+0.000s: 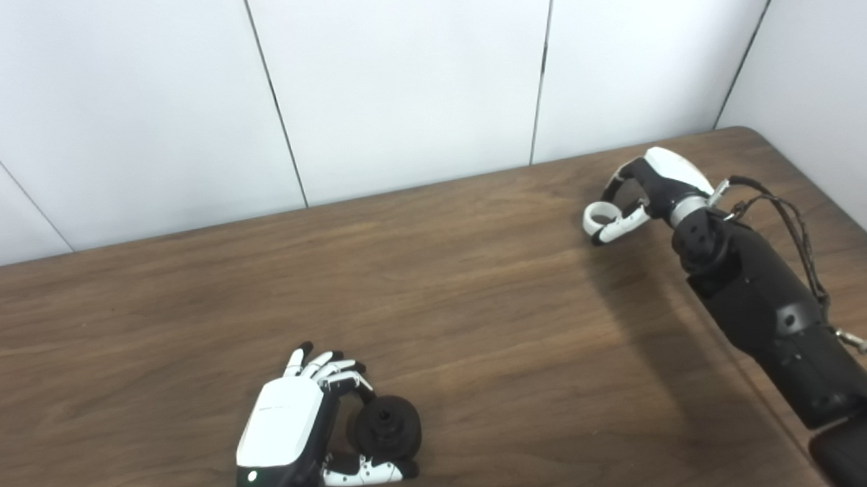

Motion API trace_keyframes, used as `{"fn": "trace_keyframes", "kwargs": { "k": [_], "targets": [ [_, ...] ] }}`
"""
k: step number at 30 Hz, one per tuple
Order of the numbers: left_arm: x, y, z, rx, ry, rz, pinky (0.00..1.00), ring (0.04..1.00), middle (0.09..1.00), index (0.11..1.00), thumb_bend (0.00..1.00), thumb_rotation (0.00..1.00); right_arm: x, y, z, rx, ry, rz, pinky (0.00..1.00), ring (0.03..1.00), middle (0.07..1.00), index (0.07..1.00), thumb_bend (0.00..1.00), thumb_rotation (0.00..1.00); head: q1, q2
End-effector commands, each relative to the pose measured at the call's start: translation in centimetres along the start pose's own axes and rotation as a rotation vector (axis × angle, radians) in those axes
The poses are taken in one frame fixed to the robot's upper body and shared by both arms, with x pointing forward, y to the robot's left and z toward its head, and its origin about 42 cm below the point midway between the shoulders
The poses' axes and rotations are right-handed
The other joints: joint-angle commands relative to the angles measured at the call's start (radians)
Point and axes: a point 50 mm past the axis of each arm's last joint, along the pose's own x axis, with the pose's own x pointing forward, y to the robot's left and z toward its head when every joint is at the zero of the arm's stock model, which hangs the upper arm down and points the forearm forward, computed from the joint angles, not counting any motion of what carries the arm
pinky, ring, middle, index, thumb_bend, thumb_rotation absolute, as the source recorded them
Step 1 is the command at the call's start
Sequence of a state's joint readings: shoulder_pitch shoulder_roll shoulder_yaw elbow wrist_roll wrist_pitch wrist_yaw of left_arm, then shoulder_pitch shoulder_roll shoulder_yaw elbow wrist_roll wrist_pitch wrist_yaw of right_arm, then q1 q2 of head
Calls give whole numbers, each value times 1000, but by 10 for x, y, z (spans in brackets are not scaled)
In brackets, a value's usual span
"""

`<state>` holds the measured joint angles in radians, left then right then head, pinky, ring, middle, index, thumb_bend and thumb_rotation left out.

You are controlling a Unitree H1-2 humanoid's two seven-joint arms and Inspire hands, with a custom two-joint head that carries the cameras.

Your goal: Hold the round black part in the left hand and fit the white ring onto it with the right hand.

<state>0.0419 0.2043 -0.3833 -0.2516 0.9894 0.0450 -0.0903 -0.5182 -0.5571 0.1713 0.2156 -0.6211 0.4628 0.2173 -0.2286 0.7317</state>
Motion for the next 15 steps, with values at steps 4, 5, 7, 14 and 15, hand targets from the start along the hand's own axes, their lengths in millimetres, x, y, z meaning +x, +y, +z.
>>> {"fn": "trace_keyframes", "kwargs": {
  "k": [4, 5, 7, 14, 15],
  "targets": [
    [-1, -2, 4, 17, -6, -8, 1000, 880, 778, 484, 525, 56, -15, -37, 27, -44, -124, -77, 1000, 980, 839, 487, 524, 138, 22, 4],
    [-1, -2, 5, 16, -7, -5, 1000, 880, 778, 484, 525, 56, -20, -36, 33, -40, -148, -71, 1000, 981, 843, 487, 524, 138, 30, 5],
    [-1, -3, 6, 15, -9, -2, 1000, 878, 776, 484, 525, 55, -28, -35, 42, -34, -184, -60, 1000, 988, 849, 486, 524, 139, 37, 7],
    [0, -5, 8, 17, -12, -4, 1000, 883, 779, 484, 525, 57, -67, -25, 80, -7, -348, -3, 1000, 995, 832, 484, 525, 136, 63, 15],
    [0, -5, 8, 16, -10, -7, 1000, 883, 778, 484, 525, 57, -73, -24, 85, -9, -363, 5, 1000, 998, 840, 484, 525, 136, 66, 16]
  ]
}}
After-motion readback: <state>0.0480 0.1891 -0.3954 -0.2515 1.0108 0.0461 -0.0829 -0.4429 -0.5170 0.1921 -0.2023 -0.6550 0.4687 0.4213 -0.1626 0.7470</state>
